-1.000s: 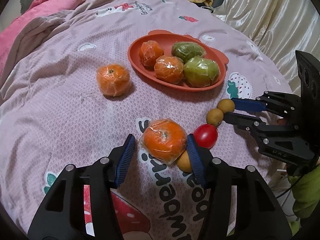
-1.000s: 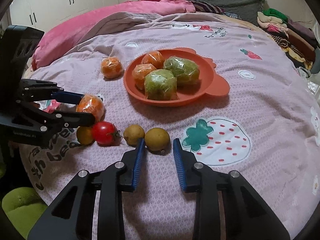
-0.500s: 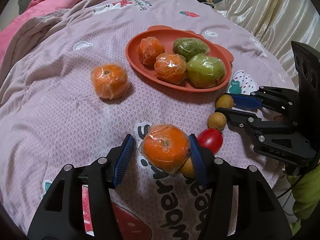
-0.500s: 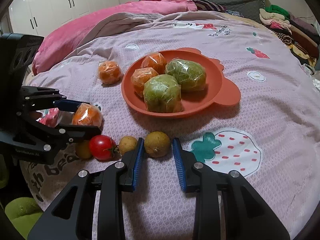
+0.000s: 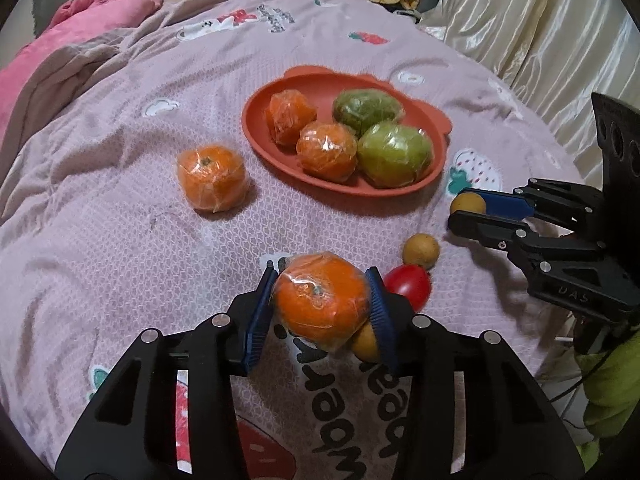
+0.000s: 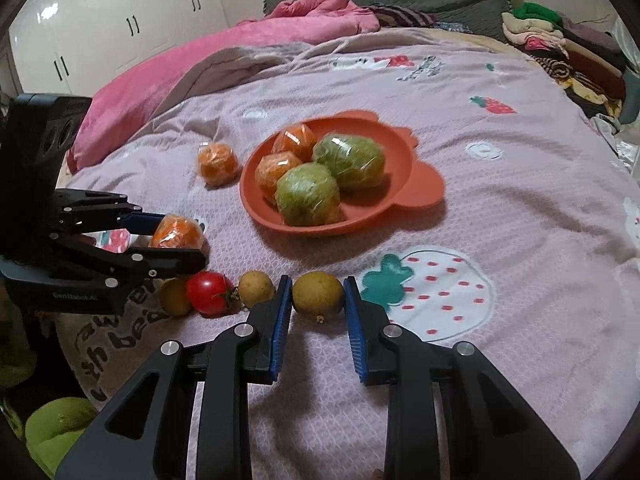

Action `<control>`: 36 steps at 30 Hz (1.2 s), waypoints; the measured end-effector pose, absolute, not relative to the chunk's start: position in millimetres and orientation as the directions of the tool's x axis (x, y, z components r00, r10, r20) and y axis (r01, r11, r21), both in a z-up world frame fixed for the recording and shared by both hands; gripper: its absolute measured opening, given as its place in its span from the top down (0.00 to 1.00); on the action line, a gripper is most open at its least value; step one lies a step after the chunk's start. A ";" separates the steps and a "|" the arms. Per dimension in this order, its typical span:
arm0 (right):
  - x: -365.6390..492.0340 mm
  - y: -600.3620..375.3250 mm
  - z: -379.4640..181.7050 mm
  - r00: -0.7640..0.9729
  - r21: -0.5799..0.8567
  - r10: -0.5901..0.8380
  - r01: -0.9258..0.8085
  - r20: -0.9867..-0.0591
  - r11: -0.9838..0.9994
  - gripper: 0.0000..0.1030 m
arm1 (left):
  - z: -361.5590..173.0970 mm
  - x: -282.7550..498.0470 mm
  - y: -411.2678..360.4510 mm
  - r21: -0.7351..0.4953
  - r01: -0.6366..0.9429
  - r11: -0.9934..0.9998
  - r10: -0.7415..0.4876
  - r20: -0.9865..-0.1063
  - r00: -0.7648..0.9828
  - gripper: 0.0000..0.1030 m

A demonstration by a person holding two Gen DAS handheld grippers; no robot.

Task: Organize fruits
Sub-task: 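Grasp a wrapped orange with the left tool while the right tool grasps a small yellow fruit, then carry the orange into the bowl with the left tool while the right tool carries the yellow fruit there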

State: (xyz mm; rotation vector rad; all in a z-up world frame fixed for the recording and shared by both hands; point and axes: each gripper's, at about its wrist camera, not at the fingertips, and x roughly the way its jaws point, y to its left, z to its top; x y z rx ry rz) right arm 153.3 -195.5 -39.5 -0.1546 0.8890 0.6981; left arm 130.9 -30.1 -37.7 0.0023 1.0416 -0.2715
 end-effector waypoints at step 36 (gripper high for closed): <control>179.3 -196.8 13.0 0.514 0.102 0.498 -0.617 -0.699 0.780 0.76 | 17.5 191.5 -32.4 -0.146 0.232 0.962 -0.252 -0.805 0.537 0.65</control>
